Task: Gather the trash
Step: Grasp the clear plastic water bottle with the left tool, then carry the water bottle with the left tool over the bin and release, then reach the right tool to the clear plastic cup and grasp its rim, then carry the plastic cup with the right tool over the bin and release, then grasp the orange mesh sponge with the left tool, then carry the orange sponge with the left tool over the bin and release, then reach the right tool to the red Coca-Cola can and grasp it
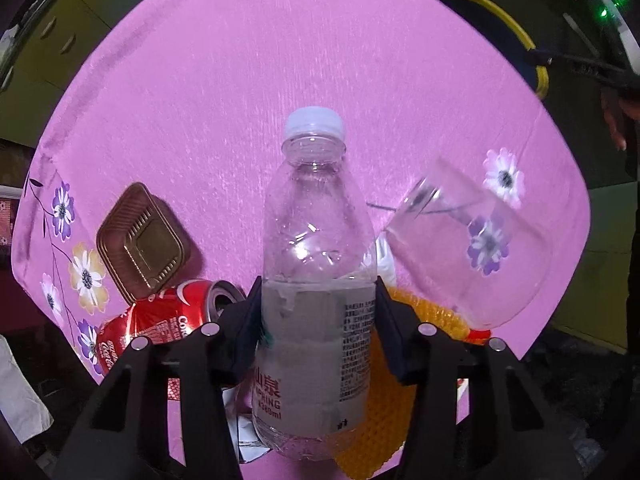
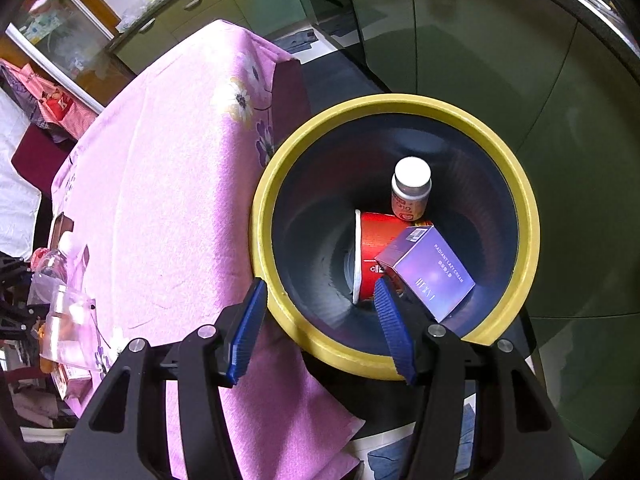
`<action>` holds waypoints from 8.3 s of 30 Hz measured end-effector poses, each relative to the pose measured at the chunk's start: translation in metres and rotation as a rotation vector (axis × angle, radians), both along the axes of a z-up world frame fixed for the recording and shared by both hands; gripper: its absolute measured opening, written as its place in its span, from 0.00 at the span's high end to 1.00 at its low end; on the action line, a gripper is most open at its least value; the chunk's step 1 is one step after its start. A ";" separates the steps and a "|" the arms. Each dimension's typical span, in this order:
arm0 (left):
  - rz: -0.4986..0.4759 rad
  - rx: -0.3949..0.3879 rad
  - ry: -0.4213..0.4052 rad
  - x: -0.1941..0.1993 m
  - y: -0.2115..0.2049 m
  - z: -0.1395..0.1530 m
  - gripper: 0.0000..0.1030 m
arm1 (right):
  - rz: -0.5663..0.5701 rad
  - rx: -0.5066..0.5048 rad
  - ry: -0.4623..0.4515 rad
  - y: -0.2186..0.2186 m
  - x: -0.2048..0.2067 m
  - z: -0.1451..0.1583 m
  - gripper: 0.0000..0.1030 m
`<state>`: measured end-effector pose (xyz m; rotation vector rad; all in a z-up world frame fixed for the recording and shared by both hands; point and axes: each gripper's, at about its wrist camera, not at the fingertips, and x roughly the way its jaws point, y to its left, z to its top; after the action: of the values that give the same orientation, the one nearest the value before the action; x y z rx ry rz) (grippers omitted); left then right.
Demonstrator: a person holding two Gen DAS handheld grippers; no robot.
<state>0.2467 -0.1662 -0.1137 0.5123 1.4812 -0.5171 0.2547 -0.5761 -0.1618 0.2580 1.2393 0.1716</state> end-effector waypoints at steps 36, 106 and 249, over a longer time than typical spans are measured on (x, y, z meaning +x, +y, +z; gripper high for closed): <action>-0.405 -0.028 -0.011 0.045 -0.335 0.019 0.51 | -0.203 0.061 -0.062 -0.112 -0.089 0.009 0.46; 0.355 -0.533 -0.417 -0.144 0.105 0.066 0.11 | -0.011 -0.108 -0.511 0.102 -0.106 0.083 0.94; 0.663 -0.478 -0.706 -0.184 0.200 0.113 0.08 | 1.337 -0.087 -0.118 0.470 0.018 0.058 0.29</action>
<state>0.0629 0.0342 -0.0008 -0.1829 0.7316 -0.1162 0.2727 -0.1062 -0.1043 -0.6930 1.1205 1.2515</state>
